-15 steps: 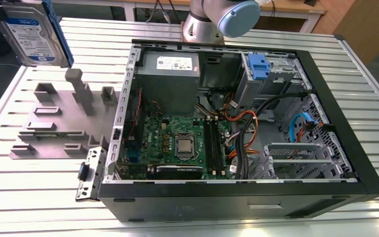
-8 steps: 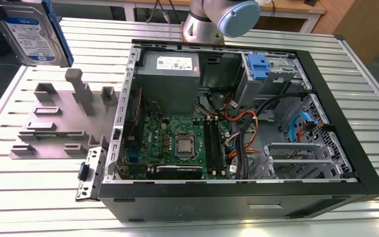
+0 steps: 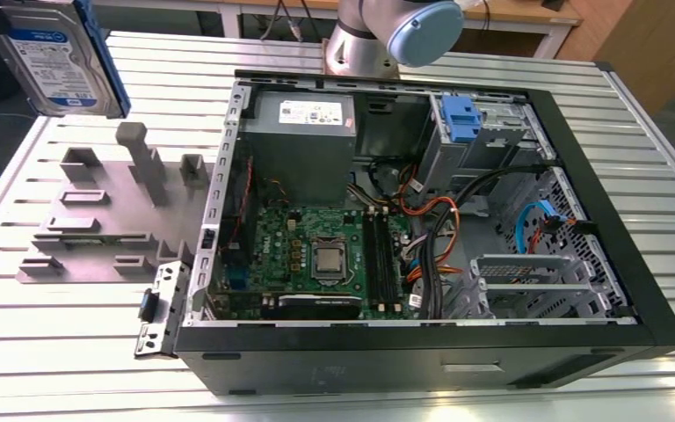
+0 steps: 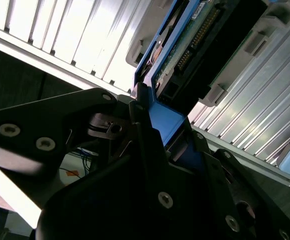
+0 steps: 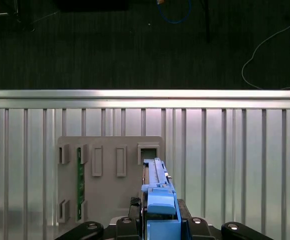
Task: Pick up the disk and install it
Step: 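Pick up the disk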
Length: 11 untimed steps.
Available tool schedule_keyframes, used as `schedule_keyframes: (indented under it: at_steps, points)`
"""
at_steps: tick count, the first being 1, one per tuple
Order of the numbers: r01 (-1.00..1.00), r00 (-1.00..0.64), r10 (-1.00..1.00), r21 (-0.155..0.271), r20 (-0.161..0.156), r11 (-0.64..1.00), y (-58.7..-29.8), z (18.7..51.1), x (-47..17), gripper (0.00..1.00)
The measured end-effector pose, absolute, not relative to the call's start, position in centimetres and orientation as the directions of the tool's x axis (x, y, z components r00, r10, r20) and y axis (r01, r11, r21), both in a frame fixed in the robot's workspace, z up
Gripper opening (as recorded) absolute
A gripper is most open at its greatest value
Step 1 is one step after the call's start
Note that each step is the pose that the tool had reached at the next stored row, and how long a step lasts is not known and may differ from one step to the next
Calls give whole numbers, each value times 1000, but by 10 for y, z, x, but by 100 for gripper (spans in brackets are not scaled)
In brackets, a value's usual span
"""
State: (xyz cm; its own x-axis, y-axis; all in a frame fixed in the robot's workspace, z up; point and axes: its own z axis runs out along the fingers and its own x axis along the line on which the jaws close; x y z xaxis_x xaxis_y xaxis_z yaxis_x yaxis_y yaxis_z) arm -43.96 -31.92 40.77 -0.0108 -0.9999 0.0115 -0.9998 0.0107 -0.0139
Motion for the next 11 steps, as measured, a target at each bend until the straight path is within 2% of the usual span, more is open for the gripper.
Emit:
schedule_keyframes:
  at_steps: [11]
  points:
    - [-1000, -11, -1000, -14, 11, 11, -319, 410, -440, 36]
